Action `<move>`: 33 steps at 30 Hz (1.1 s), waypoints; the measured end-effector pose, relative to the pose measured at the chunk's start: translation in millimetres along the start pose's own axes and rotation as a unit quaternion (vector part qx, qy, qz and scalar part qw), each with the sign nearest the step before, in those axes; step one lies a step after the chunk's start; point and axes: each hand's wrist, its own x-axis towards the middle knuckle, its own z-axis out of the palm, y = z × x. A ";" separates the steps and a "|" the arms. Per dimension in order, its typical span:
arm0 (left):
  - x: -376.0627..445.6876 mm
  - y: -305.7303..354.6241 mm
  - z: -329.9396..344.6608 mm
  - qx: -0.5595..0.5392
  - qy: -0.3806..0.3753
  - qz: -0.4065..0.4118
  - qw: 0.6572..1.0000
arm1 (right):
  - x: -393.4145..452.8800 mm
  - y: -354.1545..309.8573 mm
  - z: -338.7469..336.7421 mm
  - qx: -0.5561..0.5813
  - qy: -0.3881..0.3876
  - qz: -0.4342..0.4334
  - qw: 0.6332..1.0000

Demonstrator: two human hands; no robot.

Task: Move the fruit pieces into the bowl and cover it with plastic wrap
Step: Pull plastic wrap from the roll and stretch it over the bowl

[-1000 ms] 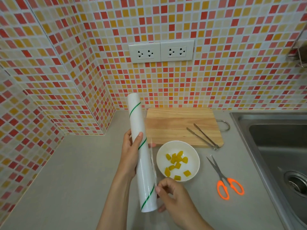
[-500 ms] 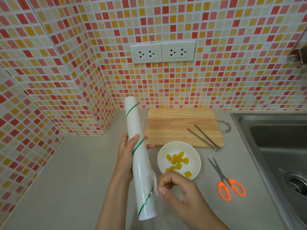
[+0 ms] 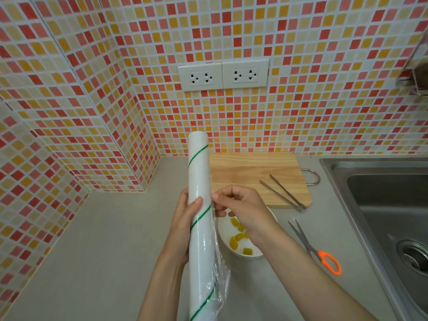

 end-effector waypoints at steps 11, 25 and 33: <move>-1.6 -2.7 -4.7 0.022 0.003 0.002 1.000 | 1.7 -0.8 -1.9 -0.041 -0.080 0.024 0.996; -3.7 -4.5 -2.2 0.000 -0.049 -0.006 0.999 | 19.6 -2.0 -3.9 0.097 -0.041 0.086 0.991; -2.6 -11.0 -8.8 -0.046 -0.022 -0.057 0.997 | 25.9 -0.2 -7.6 0.136 -0.048 0.059 0.988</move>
